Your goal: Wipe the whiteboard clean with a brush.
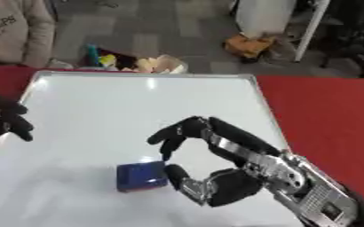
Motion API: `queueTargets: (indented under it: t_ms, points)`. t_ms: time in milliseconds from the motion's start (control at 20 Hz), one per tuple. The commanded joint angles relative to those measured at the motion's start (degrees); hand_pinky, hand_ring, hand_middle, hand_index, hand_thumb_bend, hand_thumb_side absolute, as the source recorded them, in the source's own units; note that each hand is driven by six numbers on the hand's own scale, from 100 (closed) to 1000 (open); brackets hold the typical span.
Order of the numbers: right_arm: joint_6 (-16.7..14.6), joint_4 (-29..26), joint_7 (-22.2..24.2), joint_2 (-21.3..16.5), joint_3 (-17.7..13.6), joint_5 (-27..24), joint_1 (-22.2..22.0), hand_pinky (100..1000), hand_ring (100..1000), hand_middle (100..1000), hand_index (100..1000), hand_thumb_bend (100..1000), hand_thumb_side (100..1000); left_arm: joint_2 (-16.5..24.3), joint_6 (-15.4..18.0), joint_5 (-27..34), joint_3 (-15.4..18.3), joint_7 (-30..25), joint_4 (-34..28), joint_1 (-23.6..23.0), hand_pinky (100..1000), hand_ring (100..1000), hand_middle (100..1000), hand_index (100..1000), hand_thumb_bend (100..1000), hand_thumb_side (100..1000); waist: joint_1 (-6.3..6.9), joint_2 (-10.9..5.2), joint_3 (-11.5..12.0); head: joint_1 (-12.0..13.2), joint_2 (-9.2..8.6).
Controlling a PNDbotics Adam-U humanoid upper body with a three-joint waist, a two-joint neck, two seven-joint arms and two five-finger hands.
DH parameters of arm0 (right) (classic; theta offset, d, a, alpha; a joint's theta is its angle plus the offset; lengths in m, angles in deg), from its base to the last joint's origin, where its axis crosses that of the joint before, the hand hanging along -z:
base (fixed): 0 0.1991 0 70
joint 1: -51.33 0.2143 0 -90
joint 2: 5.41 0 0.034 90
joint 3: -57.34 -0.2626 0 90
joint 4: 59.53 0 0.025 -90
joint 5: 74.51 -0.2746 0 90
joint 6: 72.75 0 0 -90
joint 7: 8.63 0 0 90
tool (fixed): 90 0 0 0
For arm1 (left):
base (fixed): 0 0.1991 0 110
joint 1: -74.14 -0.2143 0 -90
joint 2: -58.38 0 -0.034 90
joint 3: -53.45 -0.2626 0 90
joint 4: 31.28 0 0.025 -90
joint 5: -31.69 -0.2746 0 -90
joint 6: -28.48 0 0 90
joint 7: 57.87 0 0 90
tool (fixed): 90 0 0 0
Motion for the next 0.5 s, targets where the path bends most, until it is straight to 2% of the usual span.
queueTargets:
  t_ms: [50, 350, 400, 450, 500]
  points:
    - [-0.7, 0.3, 1.1, 0.2, 0.6, 1.8, 1.4, 677, 705, 568, 846, 100, 607, 0.5, 0.0, 0.4, 0.0, -0.2, -1.1, 1.1, 487, 538, 585, 1000, 279, 809, 0.09, -0.63, 0.3, -0.2, -0.66]
    - [-2.8, 3.0, 2.6, 1.5, 2.1, 5.5, 3.0, 697, 731, 600, 863, 100, 588, 0.2, -0.1, 0.5, -0.2, -0.5, -1.1, 1.4, 486, 536, 585, 1000, 281, 812, -0.03, -0.26, 1.2, -0.2, -0.59]
    - [-3.2, 3.5, 2.6, 1.6, 2.3, 6.3, 3.1, 712, 752, 624, 871, 100, 534, 0.2, -0.1, 0.5, -0.2, -0.6, -1.1, 1.4, 486, 536, 585, 1000, 281, 813, -0.05, -0.21, 1.3, -0.2, -0.55]
    - [-3.6, 3.9, 2.6, 1.8, 2.3, 7.1, 3.3, 720, 764, 643, 881, 100, 582, 0.1, -0.1, 0.4, -0.3, -0.6, -1.1, 1.4, 485, 536, 585, 1000, 283, 815, -0.08, -0.13, 1.4, -0.2, -0.52]
    - [-4.0, 4.4, 2.5, 1.9, 2.4, 8.1, 3.5, 727, 773, 658, 888, 100, 583, 0.0, -0.1, 0.4, -0.3, -0.7, -1.1, 1.4, 485, 535, 585, 1000, 284, 815, -0.12, -0.05, 1.5, -0.2, -0.50]
